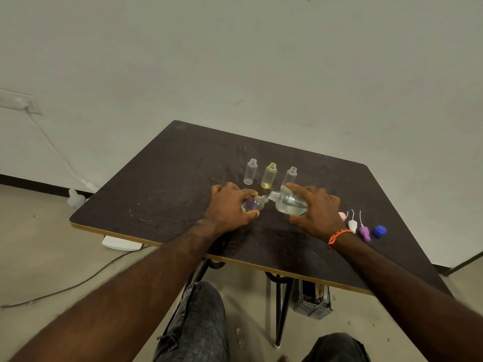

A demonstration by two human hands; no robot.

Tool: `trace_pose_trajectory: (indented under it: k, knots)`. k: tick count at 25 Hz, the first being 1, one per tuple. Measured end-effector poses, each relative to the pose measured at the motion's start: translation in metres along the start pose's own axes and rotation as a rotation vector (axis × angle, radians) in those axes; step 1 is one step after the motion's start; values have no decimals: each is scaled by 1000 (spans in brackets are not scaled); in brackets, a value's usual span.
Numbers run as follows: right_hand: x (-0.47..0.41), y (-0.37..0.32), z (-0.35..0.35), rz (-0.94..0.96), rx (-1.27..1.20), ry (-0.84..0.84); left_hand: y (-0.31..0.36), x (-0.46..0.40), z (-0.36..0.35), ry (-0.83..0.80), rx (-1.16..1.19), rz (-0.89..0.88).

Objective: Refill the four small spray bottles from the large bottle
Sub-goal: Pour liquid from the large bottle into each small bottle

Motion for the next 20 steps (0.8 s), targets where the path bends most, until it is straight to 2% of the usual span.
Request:
trace_pose_trajectory:
  k: [20]
  knots:
    - [0, -4, 9, 22, 64, -1, -1, 3, 2, -5, 3, 2]
Point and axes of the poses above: each hand's wrist, its own x-axis away from the middle knuckle, its own z-axis out of the back of the hand, y = z × x, the point moved 6 cm from there along -x, towards the middle knuckle, and after that the axes turned 15 degrees about -y, right-handed, at the moved point
